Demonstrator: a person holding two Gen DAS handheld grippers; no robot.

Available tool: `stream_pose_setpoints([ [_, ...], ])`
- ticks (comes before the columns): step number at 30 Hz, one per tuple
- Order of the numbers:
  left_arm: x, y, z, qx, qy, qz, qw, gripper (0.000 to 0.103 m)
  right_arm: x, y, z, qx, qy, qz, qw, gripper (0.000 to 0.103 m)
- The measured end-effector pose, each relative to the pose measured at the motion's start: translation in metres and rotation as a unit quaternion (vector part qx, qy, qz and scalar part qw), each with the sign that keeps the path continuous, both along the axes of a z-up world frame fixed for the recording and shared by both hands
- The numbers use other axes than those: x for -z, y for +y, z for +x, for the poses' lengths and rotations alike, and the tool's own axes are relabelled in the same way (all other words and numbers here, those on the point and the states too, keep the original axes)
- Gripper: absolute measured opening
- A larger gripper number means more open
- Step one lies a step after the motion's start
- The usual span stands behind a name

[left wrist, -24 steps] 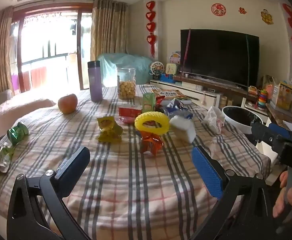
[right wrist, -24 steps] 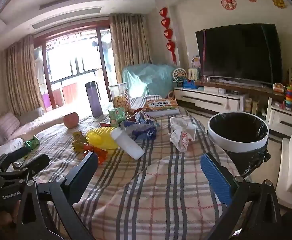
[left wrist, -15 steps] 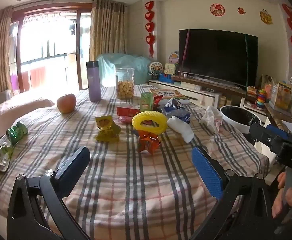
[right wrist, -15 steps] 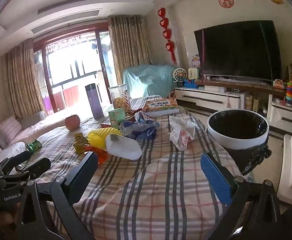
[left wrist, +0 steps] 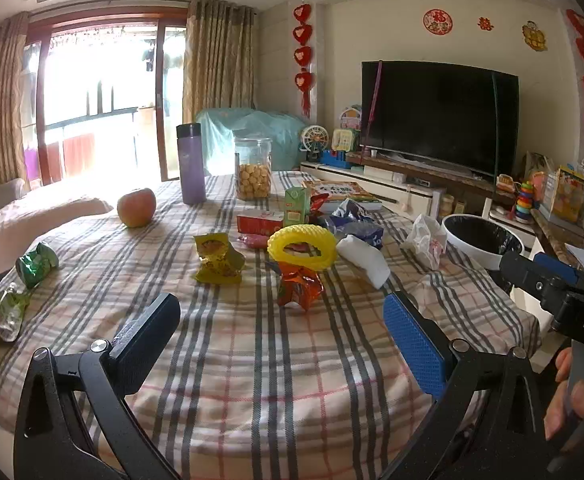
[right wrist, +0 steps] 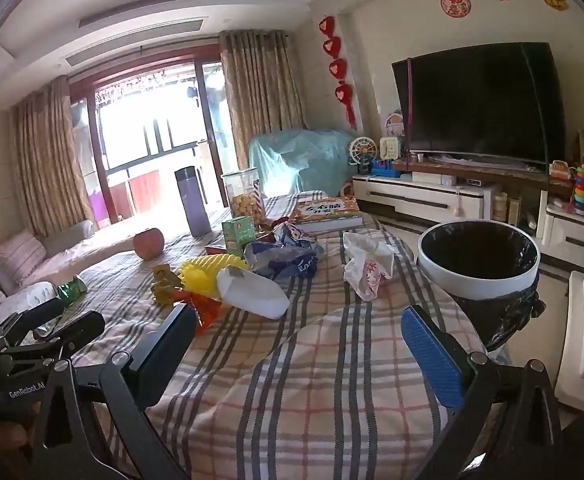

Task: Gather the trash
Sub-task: 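Move left tool toward orange wrapper while right tool approaches white paper towel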

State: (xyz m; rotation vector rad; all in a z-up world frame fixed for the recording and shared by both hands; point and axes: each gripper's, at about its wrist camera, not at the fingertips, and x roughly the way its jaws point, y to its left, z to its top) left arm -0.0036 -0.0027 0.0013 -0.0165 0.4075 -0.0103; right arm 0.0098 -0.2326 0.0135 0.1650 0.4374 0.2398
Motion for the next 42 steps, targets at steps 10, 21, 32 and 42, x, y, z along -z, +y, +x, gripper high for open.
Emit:
stream_pose_setpoints([
  [10,-0.0017,-0.0003,-0.0009,-0.002,-0.006,0.002,1.0000,0.103,0.0010,0.0004,-0.0010,0.001,0.002,-0.002,1.000,0.103],
  [21,-0.0014,0.0002,-0.0016,-0.002,-0.006,0.002,1.0000,0.103,0.0008,0.0021,-0.0004,-0.001,0.002,-0.001,1.000,0.103],
  [32,-0.0014,0.0007,-0.0016,-0.002,-0.006,0.001,1.0000,0.103,0.0008,0.0034,-0.0008,-0.005,0.004,0.000,1.000,0.103],
  [42,-0.0010,0.0009,-0.0017,-0.003,-0.006,0.001,1.0000,0.103,0.0013,0.0043,-0.0004,-0.006,0.004,0.002,1.000,0.103],
])
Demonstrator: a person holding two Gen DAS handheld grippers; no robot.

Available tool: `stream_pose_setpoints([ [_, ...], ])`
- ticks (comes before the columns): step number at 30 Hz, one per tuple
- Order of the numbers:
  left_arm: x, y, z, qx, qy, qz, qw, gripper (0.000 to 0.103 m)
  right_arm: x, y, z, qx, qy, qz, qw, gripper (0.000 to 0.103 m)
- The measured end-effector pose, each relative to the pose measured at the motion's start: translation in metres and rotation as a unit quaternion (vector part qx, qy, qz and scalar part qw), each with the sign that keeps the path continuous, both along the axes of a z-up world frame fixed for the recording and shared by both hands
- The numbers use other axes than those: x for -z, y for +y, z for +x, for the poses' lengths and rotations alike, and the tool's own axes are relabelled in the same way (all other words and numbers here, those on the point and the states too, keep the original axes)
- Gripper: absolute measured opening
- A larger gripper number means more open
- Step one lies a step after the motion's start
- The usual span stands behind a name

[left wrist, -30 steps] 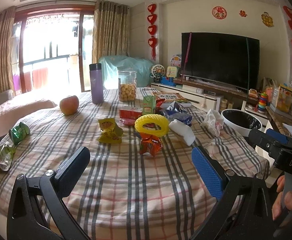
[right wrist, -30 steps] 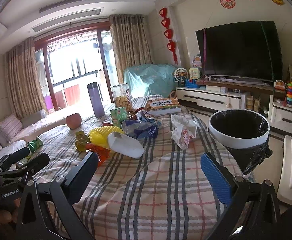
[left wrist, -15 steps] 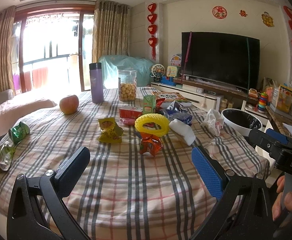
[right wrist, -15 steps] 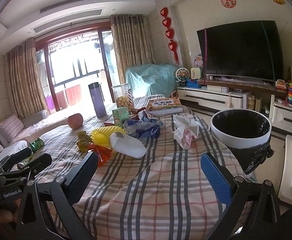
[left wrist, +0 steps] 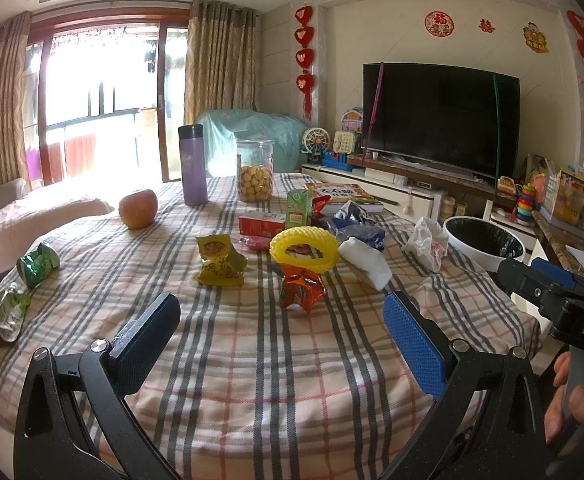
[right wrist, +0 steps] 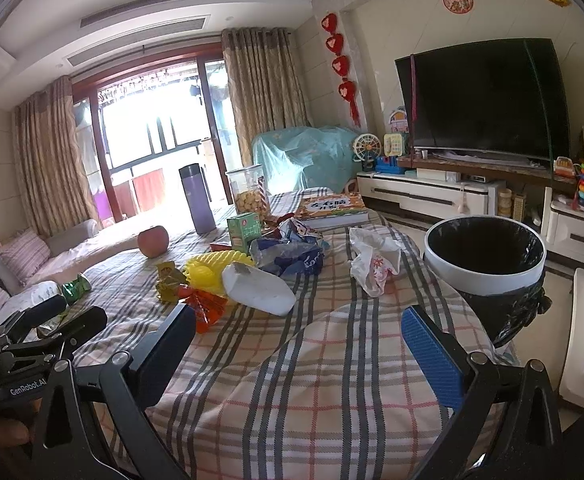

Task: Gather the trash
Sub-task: 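Move left tool toward orange wrapper while right tool approaches white paper towel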

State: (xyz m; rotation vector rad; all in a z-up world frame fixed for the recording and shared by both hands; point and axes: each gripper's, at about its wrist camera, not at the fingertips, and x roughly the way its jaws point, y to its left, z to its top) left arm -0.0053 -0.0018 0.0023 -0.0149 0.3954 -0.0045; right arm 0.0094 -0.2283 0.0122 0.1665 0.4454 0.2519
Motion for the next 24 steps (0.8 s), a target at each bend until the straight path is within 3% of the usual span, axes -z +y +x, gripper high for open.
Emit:
stream_pose_setpoints([
  [24,0.017,0.016,0.019,-0.013,0.025,-0.006,0.9996,0.103,0.015,0.012,0.013,-0.047,0.031,-0.010,0.998,0.103],
])
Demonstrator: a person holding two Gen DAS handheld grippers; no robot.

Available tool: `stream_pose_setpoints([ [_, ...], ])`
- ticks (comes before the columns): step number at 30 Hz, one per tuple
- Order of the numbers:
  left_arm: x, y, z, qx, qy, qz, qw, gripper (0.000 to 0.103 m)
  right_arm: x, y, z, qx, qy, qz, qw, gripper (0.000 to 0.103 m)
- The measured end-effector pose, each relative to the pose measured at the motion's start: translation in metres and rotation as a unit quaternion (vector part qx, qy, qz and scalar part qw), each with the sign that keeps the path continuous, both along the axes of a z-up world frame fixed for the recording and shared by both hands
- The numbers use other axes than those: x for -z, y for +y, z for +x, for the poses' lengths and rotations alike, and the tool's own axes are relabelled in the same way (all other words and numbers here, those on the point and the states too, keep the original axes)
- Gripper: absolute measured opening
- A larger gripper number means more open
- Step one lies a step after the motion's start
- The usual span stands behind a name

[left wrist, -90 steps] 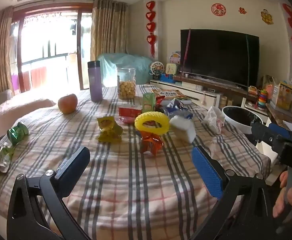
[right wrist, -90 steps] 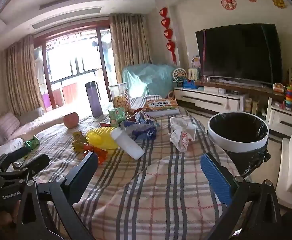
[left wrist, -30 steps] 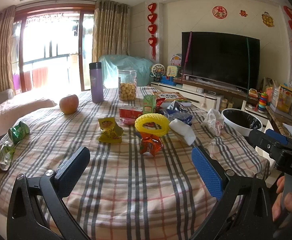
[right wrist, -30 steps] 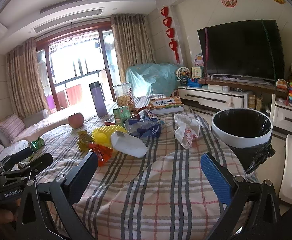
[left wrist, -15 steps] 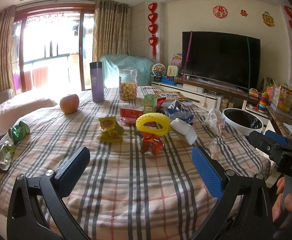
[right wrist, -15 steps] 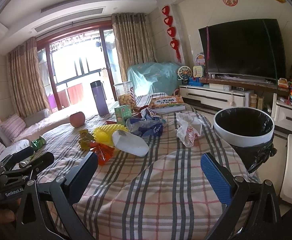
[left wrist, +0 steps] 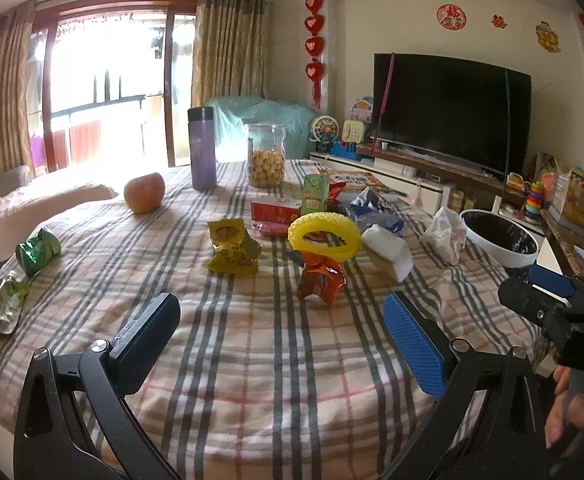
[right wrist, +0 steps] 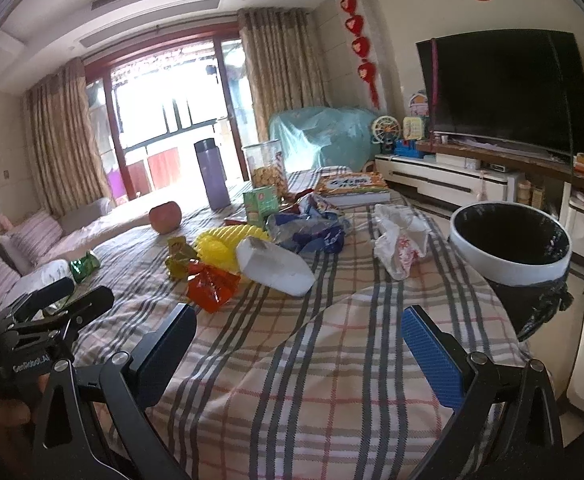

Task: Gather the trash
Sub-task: 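Move left tool toward orange wrapper while right tool approaches white paper towel, then grasp orange wrapper with left tool while right tool grasps white paper towel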

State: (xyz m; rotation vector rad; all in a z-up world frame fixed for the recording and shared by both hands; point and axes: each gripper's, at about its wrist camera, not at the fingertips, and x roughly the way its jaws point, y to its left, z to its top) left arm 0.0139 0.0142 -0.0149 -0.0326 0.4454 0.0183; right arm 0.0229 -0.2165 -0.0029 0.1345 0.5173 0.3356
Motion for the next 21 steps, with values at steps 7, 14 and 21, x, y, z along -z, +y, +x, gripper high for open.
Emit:
stream_pose_setpoints([
  [7,0.009,0.000,0.023,0.008,0.026,0.001,0.9996,0.103,0.008,0.012,0.020,-0.034,0.007,-0.027,0.999,0.102],
  [14,0.018,0.003,0.054,0.016,0.049,-0.015,0.9986,0.103,0.016,0.022,0.048,-0.071,0.015,-0.052,0.996,0.101],
  [21,0.029,0.002,0.084,0.025,0.080,-0.028,0.9961,0.100,0.031,0.037,0.088,-0.114,0.048,-0.088,0.988,0.092],
])
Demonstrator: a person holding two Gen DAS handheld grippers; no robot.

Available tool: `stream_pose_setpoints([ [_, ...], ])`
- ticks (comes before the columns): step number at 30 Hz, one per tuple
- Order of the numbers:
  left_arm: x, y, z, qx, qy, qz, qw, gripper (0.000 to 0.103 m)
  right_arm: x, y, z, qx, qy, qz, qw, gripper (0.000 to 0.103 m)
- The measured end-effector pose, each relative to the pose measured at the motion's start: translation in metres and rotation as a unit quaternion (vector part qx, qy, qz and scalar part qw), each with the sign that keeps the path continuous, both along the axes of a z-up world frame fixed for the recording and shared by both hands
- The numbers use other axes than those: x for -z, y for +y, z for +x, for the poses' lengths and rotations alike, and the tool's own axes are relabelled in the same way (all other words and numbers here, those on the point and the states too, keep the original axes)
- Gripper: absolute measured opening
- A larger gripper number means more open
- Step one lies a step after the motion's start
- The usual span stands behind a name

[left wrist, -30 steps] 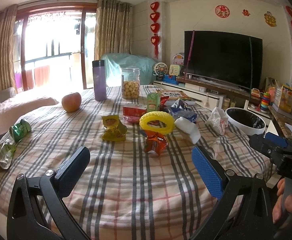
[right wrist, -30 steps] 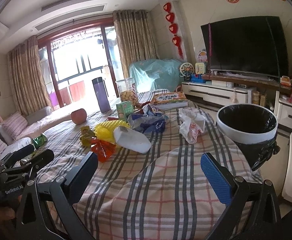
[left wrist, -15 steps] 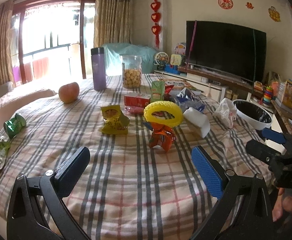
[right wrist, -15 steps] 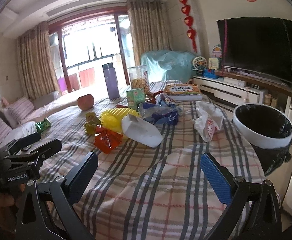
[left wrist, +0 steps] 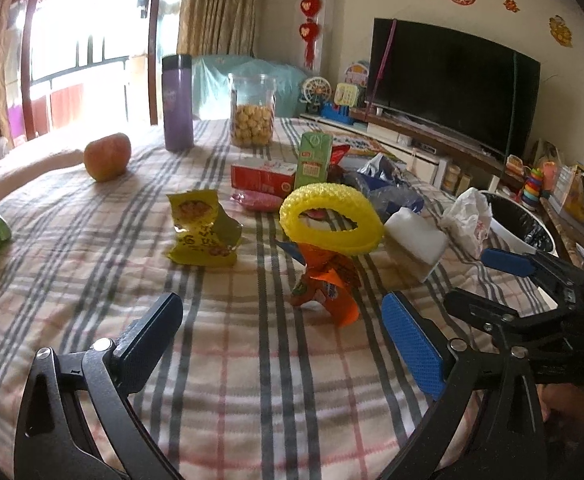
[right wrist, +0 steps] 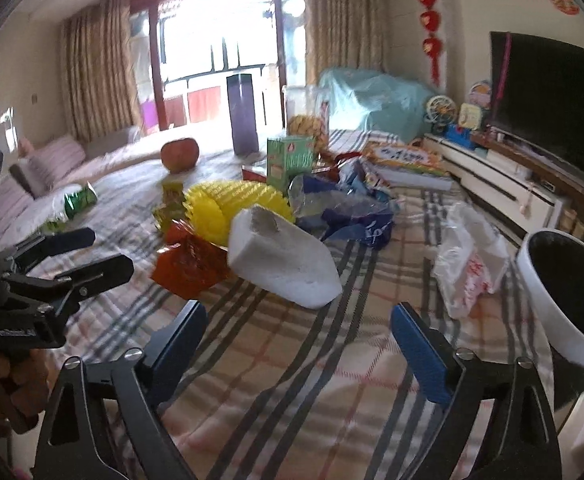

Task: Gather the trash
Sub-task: 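Grasp orange wrapper with left tool while right tool grasps white paper towel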

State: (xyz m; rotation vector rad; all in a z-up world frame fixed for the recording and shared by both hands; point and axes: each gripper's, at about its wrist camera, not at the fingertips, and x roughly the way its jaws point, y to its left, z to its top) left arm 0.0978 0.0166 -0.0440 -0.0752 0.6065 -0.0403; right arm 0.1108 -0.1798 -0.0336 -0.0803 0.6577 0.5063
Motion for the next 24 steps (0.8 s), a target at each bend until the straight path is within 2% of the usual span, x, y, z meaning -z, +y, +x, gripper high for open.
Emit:
stream_pose_setpoints([
  [3,0.005,-0.003,0.012,0.007,0.019,-0.002,0.9998,0.094,0.004,0.006,0.012,-0.014,0.015,-0.008,1.000,0.088],
  [6,0.010,-0.009,0.022,0.013,0.036,-0.003,0.9993,0.086,0.006,0.012,0.023,-0.025,0.027,-0.014,0.999,0.080],
  [8,0.013,-0.011,0.028,0.017,0.046,-0.006,0.9988,0.080,0.009,0.015,0.029,-0.028,0.034,-0.020,0.999,0.068],
  [9,0.014,-0.011,0.030,0.020,0.049,-0.007,0.9986,0.073,0.011,0.018,0.032,-0.030,0.038,-0.022,0.999,0.056],
  [10,0.015,-0.013,0.031,0.023,0.053,-0.008,0.9983,0.069,0.012,0.018,0.035,-0.031,0.043,-0.021,0.998,0.050],
  [12,0.017,-0.017,0.034,0.037,0.061,-0.011,0.9974,0.050,0.014,0.017,0.039,-0.030,0.050,-0.015,0.998,0.047],
  [14,0.018,-0.021,0.035,0.047,0.068,-0.012,0.9965,0.017,0.013,0.012,0.041,-0.029,0.053,-0.005,0.998,0.045],
  [15,0.019,-0.022,0.036,0.052,0.071,-0.014,0.9960,0.008,0.013,0.010,0.041,-0.027,0.055,0.001,0.998,0.043],
  [17,0.018,-0.026,0.033,0.061,0.071,-0.016,0.9955,0.007,0.011,0.002,0.039,-0.025,0.062,0.021,0.998,0.039],
  [24,0.007,-0.055,0.015,0.096,0.053,-0.013,0.9938,0.006,0.001,-0.030,0.020,0.002,0.065,0.063,0.996,0.036],
])
